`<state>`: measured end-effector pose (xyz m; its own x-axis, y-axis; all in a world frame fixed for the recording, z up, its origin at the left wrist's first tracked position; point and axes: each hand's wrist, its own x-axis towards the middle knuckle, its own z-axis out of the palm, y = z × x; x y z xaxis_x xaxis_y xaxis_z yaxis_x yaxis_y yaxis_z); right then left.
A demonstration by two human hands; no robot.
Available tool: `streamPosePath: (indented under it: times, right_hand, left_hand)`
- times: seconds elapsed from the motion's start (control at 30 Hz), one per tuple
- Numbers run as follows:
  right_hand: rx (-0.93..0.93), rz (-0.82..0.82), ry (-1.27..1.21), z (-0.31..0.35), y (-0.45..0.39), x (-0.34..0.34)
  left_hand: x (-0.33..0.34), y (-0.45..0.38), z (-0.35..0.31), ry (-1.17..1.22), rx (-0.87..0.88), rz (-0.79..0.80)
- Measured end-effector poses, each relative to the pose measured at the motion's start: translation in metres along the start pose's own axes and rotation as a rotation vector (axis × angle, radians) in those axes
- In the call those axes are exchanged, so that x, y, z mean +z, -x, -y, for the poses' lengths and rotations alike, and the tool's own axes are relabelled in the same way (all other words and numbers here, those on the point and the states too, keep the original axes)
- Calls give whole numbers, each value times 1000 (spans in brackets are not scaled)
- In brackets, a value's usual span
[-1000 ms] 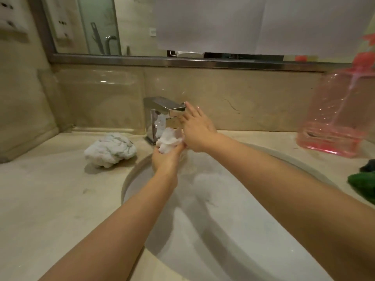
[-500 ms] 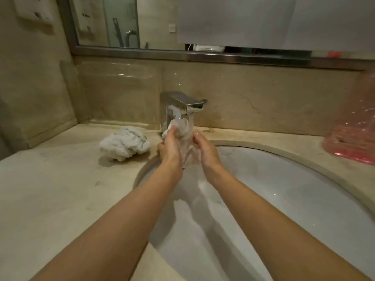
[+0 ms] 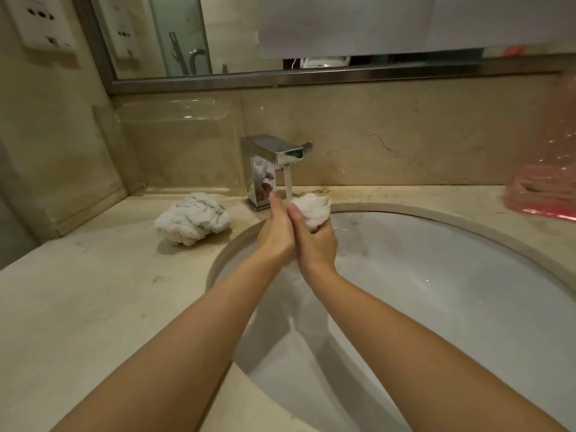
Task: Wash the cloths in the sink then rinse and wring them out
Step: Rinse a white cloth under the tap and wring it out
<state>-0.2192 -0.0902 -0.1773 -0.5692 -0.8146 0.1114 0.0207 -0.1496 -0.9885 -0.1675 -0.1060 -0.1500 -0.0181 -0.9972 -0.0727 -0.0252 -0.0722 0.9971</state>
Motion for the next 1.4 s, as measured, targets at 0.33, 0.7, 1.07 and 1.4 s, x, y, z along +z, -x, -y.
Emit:
streamPosePath:
  times: [0.33, 0.7, 1.07, 1.4]
  right_hand:
    - [134, 135, 61, -4, -22, -26]
    - [421, 472, -287, -1, -22, -15]
    - [457, 572, -154, -3, -23, -16]
    - [358, 677, -102, 4, -20, -31]
  left_hand:
    - [-9, -4, 0, -219, -57, 158]
    - [-9, -3, -4, 3, 66, -93]
    - [-13, 3, -14, 77, 319, -298]
    - [-17, -2, -15, 219, 276, -407]
